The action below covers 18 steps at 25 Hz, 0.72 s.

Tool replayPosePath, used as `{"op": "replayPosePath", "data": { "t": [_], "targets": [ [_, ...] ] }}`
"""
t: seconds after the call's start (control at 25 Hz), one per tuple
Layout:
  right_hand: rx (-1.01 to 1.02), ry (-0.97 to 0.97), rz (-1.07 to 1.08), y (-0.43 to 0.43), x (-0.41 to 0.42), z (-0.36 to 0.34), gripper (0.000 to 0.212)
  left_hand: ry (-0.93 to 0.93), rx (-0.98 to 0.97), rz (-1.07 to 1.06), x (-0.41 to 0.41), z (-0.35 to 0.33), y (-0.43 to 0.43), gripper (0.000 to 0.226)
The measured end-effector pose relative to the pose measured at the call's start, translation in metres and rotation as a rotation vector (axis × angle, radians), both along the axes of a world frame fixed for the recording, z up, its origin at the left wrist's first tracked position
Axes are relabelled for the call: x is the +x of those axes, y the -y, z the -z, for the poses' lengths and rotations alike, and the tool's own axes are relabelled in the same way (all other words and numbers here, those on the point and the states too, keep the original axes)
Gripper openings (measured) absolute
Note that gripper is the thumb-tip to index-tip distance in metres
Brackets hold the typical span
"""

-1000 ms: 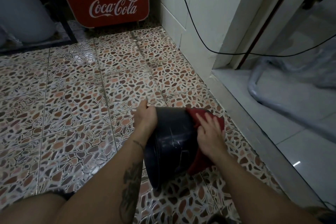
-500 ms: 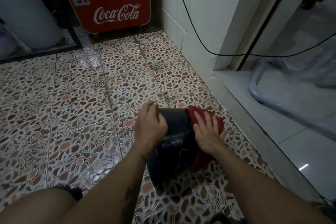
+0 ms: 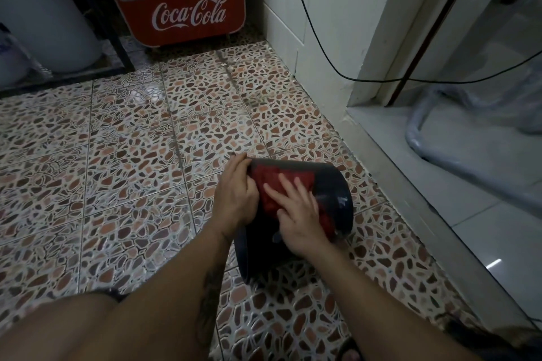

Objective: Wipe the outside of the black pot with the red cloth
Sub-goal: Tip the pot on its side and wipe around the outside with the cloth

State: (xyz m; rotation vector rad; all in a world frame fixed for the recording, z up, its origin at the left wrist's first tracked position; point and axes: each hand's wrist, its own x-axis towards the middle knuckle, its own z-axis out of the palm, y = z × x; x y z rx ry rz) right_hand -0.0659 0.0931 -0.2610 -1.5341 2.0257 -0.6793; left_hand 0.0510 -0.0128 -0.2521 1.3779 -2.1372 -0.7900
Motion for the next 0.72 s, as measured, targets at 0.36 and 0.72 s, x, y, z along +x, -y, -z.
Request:
{"op": "replayPosePath", "data": {
  "t": [0.36, 0.72],
  "targets": [
    [0.387, -0.136, 0.344, 0.016, -0.040, 0.018, 0.059, 0.075, 0.038, 0.044, -0.001, -0.007, 0.009, 0.064],
    [0.111, -0.267, 0.084, -0.009, -0.016, 0.026, 0.061, -0.087, 0.114, -0.023, -0.003, -0.010, 0.026, 0.055]
  ]
}}
